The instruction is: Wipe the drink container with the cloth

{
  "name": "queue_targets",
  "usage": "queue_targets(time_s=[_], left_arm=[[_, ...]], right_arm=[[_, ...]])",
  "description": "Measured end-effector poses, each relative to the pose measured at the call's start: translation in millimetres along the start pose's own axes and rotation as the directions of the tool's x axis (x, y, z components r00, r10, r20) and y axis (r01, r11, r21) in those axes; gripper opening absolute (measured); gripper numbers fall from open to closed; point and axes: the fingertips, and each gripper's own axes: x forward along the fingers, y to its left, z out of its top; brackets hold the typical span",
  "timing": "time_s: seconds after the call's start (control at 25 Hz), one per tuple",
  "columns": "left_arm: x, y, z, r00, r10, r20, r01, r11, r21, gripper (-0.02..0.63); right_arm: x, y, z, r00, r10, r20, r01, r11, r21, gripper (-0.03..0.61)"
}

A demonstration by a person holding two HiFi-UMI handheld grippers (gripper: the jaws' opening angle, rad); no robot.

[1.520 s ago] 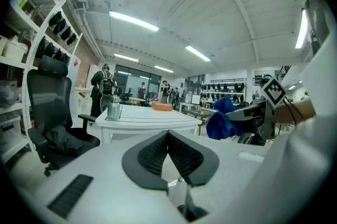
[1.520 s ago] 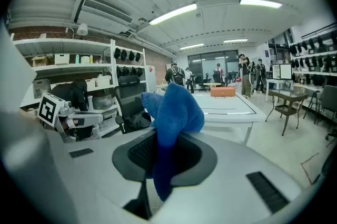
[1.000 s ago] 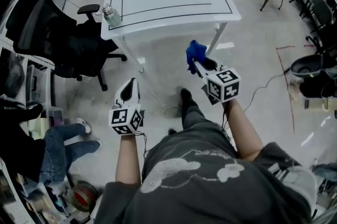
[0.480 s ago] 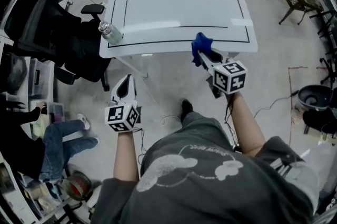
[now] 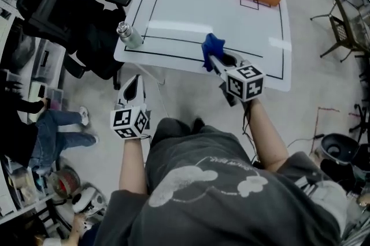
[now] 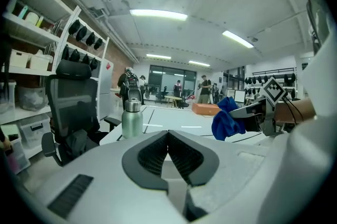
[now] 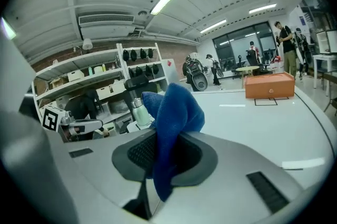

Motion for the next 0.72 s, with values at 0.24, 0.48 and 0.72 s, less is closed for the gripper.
queue_targets(time_s=[0.24, 0.48, 0.72], left_arm=[[13, 23, 7, 0.998, 0.062, 0.017, -0.062, 0.998, 0.01, 0.003], [44, 55, 23, 0.994, 0.092, 0.05, -0.094, 0.995, 0.028, 0.064], [84, 83, 32, 0.998, 0.042, 0.039, -0.044, 0.998, 0.037, 0.279]], right_arm=[[26, 9, -11, 0.998, 0.051, -0.042, -0.051, 0.999, 0.007, 0.061], [62, 14, 1, 0.996, 0.071, -0.062, -0.072, 0.997, -0.015, 0.061], [119, 24, 25, 0.989, 0.117, -0.096, -0.122, 0.991, -0.056, 0.061]])
